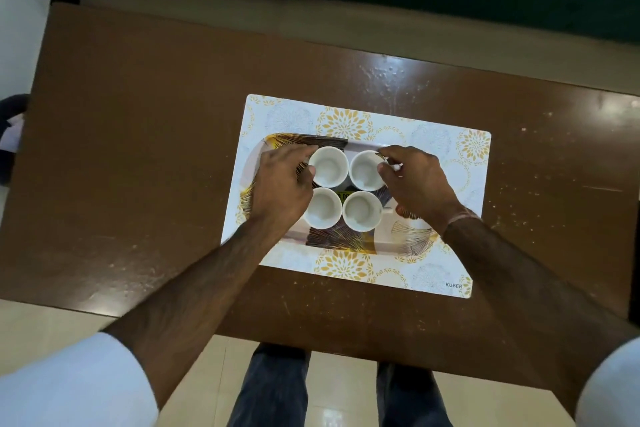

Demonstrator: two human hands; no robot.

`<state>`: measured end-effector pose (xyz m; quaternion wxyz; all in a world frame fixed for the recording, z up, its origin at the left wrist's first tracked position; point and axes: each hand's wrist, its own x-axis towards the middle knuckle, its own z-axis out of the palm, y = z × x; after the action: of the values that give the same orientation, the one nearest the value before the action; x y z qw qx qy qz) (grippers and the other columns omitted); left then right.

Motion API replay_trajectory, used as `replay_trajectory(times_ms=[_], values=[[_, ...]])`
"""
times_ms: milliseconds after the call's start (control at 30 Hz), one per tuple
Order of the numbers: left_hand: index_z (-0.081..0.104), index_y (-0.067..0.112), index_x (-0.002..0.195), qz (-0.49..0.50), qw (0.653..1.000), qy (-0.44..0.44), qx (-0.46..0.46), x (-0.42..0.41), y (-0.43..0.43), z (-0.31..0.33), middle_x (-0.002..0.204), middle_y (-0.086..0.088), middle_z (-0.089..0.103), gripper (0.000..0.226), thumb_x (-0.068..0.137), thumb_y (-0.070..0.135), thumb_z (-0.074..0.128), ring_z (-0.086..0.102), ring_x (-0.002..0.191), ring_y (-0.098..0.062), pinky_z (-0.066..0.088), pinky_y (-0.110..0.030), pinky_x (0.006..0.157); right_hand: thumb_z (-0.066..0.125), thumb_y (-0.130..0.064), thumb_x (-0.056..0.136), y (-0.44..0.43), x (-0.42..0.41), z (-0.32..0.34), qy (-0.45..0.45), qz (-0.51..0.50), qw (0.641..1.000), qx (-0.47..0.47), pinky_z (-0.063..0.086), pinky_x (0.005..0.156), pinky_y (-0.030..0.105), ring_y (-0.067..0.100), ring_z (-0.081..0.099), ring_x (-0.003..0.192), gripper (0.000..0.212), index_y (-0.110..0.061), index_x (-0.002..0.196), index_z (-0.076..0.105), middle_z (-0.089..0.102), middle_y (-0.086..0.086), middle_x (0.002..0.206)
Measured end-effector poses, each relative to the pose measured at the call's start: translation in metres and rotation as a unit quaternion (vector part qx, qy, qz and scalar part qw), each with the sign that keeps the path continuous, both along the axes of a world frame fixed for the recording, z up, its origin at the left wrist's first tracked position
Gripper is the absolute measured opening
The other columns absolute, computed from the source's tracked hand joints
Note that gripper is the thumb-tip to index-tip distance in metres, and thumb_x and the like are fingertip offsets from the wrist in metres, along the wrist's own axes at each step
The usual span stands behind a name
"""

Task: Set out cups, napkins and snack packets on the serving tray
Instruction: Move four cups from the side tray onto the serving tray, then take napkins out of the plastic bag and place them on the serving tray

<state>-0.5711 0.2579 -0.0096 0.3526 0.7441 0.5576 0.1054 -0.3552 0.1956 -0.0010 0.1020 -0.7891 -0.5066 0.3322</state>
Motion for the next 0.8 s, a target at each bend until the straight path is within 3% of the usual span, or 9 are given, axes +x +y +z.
replay_trajectory(times_ms=[167, 333, 433, 533, 800], values=[[0.061, 0.018, 0.134, -0.004, 1.0, 0.019, 0.007, 0.003, 0.007, 0.002, 0.139, -0.002, 0.06, 0.042, 0.093, 0.026, 0.064, 0.046, 0.134, -0.025, 0.032, -0.043, 0.112, 0.057, -0.045, 0.096, -0.003, 0.001, 0.004, 0.017, -0.028, 0.999, 0.003, 0.054, 0.099, 0.045, 0.029, 0.062, 0.118, 0.043, -0.025, 0.134, 0.061, 0.056, 0.01, 0.14], [0.058, 0.016, 0.137, -0.085, 0.995, 0.042, 0.03, 0.038, 0.01, 0.013, 0.145, -0.006, 0.055, 0.048, 0.091, 0.031, 0.062, 0.043, 0.135, -0.026, 0.034, -0.043, 0.111, 0.053, -0.044, 0.099, -0.012, 0.015, 0.007, 0.026, -0.066, 0.997, 0.018, 0.049, 0.1, 0.037, 0.028, 0.057, 0.124, 0.049, -0.019, 0.141, 0.054, 0.049, 0.01, 0.146], [0.058, 0.014, 0.137, -0.131, 0.989, 0.052, 0.044, 0.072, 0.006, 0.015, 0.144, -0.008, 0.055, 0.049, 0.091, 0.03, 0.063, 0.043, 0.135, -0.028, 0.038, -0.047, 0.11, 0.053, -0.04, 0.1, -0.023, 0.033, 0.01, 0.032, -0.083, 0.996, 0.027, 0.046, 0.108, 0.042, 0.032, 0.053, 0.129, 0.049, -0.015, 0.142, 0.052, 0.047, 0.014, 0.147], [0.057, 0.016, 0.137, -0.163, 0.984, 0.049, 0.045, 0.115, -0.007, 0.018, 0.144, -0.006, 0.054, 0.048, 0.091, 0.027, 0.062, 0.042, 0.135, -0.027, 0.036, -0.045, 0.11, 0.056, -0.035, 0.099, -0.045, 0.061, 0.015, 0.035, -0.117, 0.991, 0.055, 0.047, 0.104, 0.047, 0.035, 0.056, 0.123, 0.047, -0.011, 0.139, 0.053, 0.05, 0.015, 0.142], [0.056, 0.02, 0.136, -0.259, 0.962, 0.064, 0.053, 0.247, -0.068, 0.024, 0.142, -0.003, 0.056, 0.045, 0.093, 0.033, 0.058, 0.044, 0.132, -0.027, 0.034, -0.043, 0.107, 0.052, -0.041, 0.099, -0.124, 0.164, 0.021, -0.008, -0.189, 0.981, 0.049, 0.046, 0.106, 0.047, 0.033, 0.052, 0.127, 0.049, -0.01, 0.138, 0.051, 0.05, 0.015, 0.141]])
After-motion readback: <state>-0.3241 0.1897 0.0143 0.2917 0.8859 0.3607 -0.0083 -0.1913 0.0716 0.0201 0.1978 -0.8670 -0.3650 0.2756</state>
